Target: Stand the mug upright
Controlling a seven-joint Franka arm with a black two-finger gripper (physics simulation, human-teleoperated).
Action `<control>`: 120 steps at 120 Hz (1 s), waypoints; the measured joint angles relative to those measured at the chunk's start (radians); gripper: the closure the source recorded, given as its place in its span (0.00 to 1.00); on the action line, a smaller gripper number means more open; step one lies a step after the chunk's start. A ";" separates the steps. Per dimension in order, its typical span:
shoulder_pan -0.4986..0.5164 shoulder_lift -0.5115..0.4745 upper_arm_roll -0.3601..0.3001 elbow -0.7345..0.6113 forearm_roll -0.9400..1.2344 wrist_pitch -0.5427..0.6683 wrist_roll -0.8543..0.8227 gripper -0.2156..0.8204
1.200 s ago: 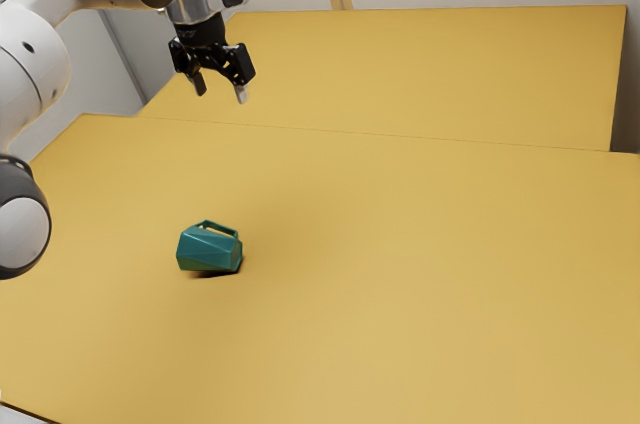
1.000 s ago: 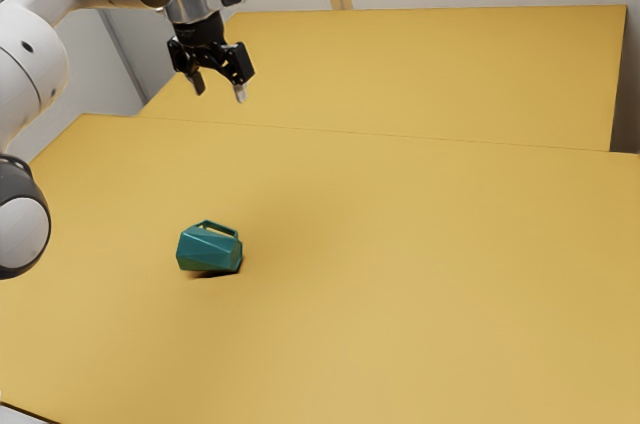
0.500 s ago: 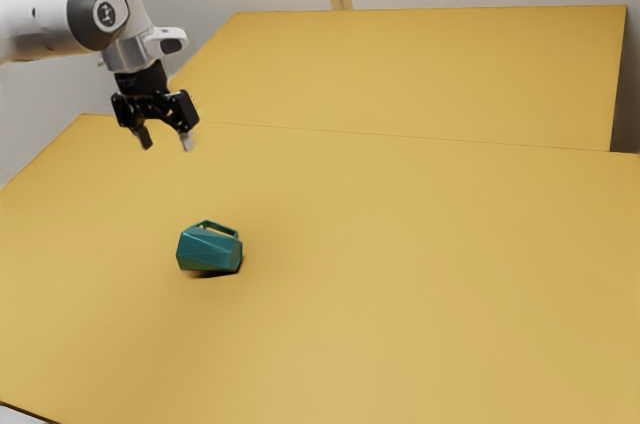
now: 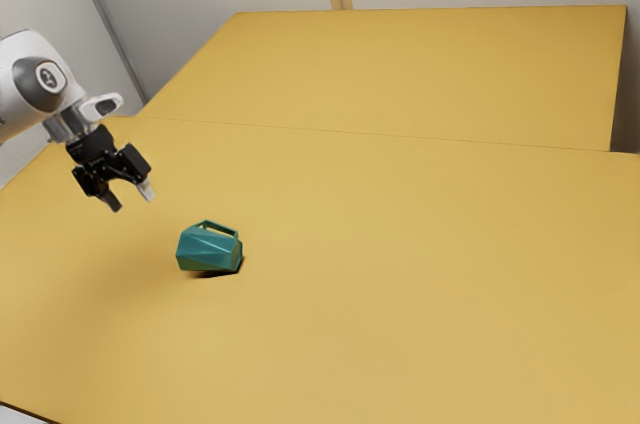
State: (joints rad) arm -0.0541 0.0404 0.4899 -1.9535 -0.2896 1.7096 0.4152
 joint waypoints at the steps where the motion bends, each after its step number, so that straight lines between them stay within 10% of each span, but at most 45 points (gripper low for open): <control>1: -0.002 0.004 0.002 -0.001 -0.003 0.002 0.005 0.21; 120: 0.023 0.193 0.027 -0.176 -0.509 0.135 0.511 0.21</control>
State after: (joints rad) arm -0.0307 0.2333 0.5166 -2.1299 -0.7981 1.8450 0.9261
